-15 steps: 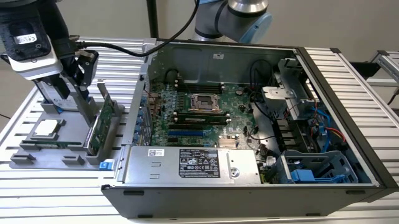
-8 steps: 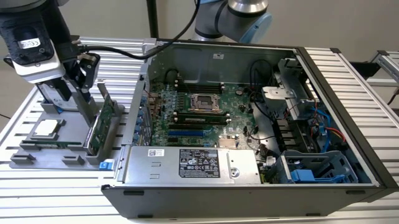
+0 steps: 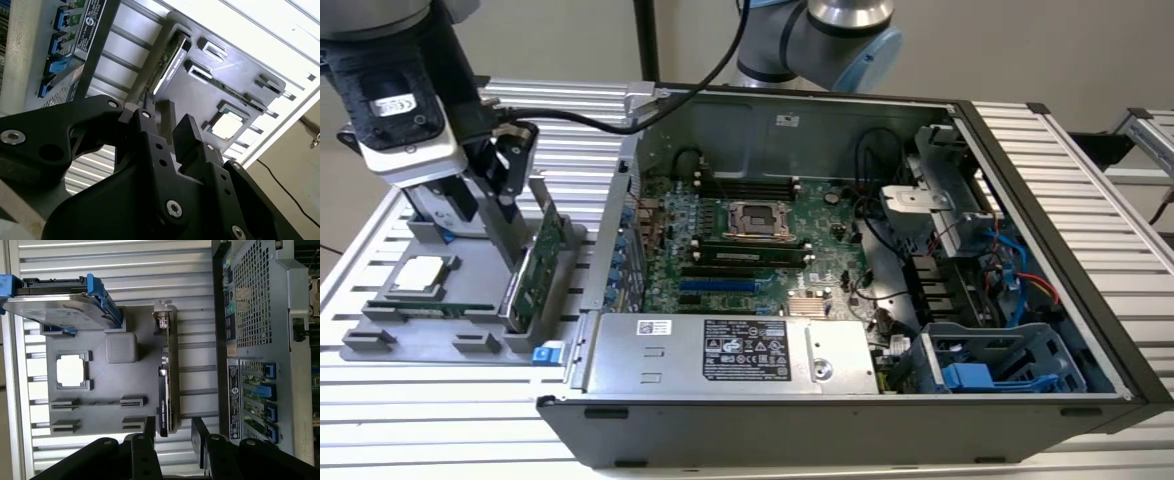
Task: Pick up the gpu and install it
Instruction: 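Pick up the gpu and move the gpu toward the slot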
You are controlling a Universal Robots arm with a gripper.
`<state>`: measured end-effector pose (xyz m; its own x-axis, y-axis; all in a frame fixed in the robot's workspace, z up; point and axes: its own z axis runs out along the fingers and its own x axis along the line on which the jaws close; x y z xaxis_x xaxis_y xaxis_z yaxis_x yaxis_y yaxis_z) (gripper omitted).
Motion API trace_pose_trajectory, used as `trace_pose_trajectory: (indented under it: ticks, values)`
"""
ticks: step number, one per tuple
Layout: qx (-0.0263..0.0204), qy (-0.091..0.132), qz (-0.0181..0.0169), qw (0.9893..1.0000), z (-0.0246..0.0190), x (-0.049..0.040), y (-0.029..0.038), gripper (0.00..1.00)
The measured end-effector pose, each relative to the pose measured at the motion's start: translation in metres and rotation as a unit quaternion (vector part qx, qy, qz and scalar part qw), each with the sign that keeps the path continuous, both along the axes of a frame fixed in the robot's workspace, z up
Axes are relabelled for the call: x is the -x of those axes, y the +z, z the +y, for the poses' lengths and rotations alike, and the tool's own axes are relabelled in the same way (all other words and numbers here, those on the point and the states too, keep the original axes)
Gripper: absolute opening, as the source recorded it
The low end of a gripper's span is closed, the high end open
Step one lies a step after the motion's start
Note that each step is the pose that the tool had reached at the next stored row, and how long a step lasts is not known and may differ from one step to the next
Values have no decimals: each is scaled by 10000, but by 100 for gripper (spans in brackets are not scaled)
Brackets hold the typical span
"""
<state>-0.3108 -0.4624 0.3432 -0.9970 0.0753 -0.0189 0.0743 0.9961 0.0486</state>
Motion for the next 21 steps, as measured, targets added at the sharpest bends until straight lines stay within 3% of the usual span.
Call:
trace_pose_trajectory:
  ticks: [12,21]
  values:
    - [-1,4,-3,10000,54,1,-97,100]
    - [-1,4,-8,10000,69,0,-119,100]
